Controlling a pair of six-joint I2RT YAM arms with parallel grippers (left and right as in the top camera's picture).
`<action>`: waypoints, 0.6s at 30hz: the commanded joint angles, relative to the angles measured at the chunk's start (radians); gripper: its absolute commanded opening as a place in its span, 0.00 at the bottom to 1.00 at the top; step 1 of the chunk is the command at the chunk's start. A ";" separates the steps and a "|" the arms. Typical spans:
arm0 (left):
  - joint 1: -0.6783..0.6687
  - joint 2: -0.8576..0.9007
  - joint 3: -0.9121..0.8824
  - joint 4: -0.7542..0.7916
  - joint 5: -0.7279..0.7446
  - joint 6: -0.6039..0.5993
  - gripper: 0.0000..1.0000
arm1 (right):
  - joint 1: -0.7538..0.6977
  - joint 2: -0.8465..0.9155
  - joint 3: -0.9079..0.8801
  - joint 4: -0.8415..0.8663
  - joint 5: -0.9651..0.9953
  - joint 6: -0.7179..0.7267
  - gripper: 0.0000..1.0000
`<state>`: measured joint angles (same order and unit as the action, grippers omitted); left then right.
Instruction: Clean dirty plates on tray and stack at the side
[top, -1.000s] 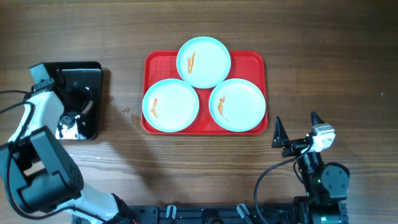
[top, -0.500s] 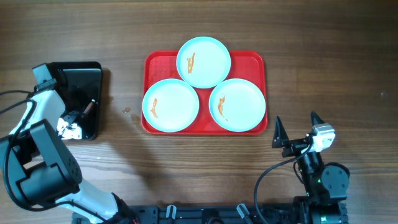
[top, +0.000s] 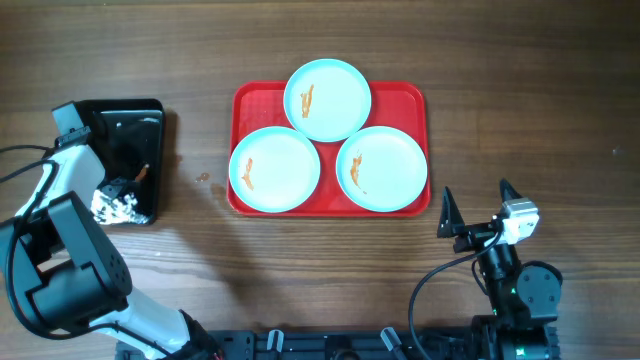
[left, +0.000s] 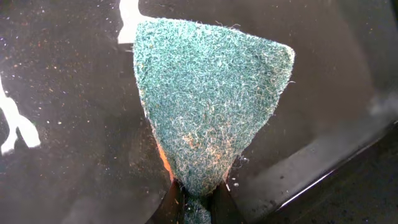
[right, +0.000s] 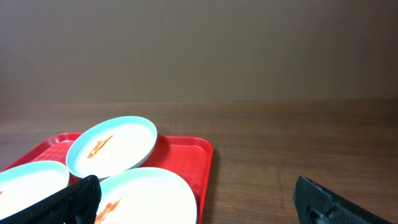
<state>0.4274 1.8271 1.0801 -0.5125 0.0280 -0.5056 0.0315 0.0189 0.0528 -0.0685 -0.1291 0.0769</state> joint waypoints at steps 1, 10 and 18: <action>0.003 -0.066 0.012 0.005 0.038 0.004 0.04 | -0.005 -0.014 -0.016 0.005 0.018 -0.015 1.00; 0.003 -0.139 0.012 -0.008 0.064 0.005 0.04 | -0.005 -0.014 -0.016 0.005 0.018 -0.014 1.00; 0.003 -0.105 0.005 -0.037 0.034 0.005 0.17 | -0.005 -0.014 -0.016 0.005 0.018 -0.015 1.00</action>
<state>0.4274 1.6978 1.0801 -0.5442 0.0753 -0.5064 0.0315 0.0189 0.0528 -0.0685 -0.1291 0.0765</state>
